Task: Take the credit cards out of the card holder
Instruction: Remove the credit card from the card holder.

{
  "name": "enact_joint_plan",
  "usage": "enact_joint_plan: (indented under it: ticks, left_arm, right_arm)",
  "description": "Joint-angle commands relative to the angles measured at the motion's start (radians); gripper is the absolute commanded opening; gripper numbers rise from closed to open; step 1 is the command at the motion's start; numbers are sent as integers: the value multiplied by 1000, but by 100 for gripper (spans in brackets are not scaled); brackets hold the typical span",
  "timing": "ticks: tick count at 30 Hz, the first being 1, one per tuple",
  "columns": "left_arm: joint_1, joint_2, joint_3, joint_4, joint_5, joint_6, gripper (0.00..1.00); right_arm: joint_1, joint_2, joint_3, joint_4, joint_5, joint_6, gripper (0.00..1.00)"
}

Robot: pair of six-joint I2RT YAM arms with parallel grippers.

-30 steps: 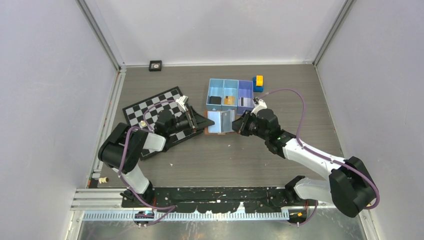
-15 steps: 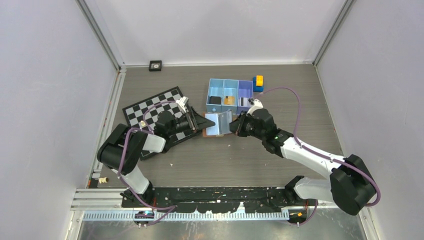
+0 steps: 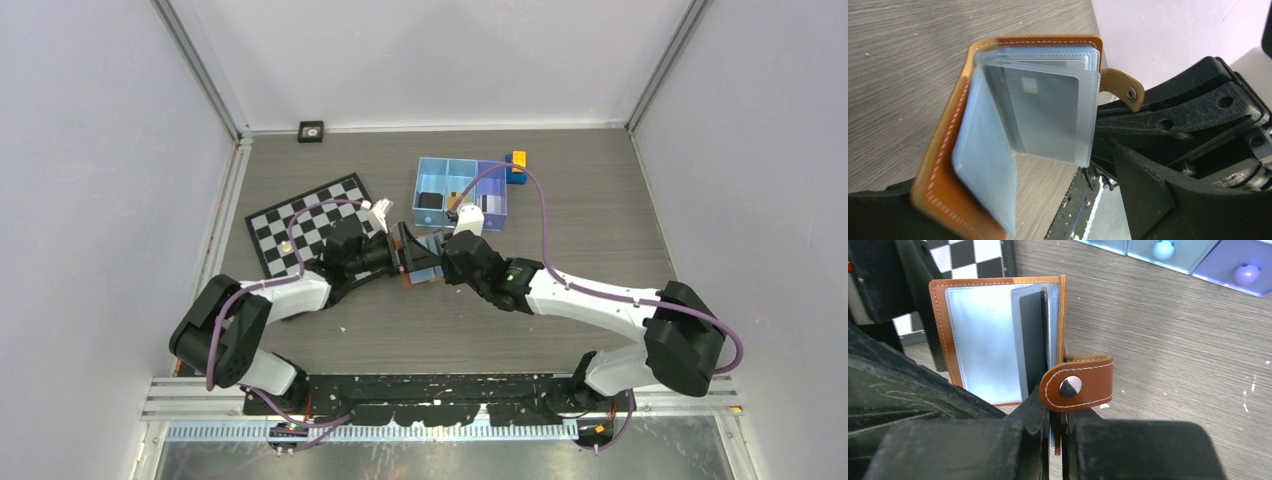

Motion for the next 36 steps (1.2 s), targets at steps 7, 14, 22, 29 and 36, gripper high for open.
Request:
enact_joint_plan:
  ticks: [7, 14, 22, 29, 36]
  left_arm:
    - [-6, -54, 57, -147, -71, 91, 62]
    - [22, -85, 29, -108, -55, 52, 76]
    - [57, -110, -38, 72, -9, -17, 90]
    - [59, -106, -36, 86, 3, -16, 55]
    - [89, -34, -34, 121, 27, -61, 40]
  right_arm:
    - [12, -63, -3, 0, 128, -28, 0]
    - [3, -132, -44, 21, 134, -13, 0]
    - [-17, -168, -78, 67, 63, -5, 1]
    - [-49, -188, -108, 112, -42, 27, 0]
    - [-124, -214, -152, 184, -185, 94, 0]
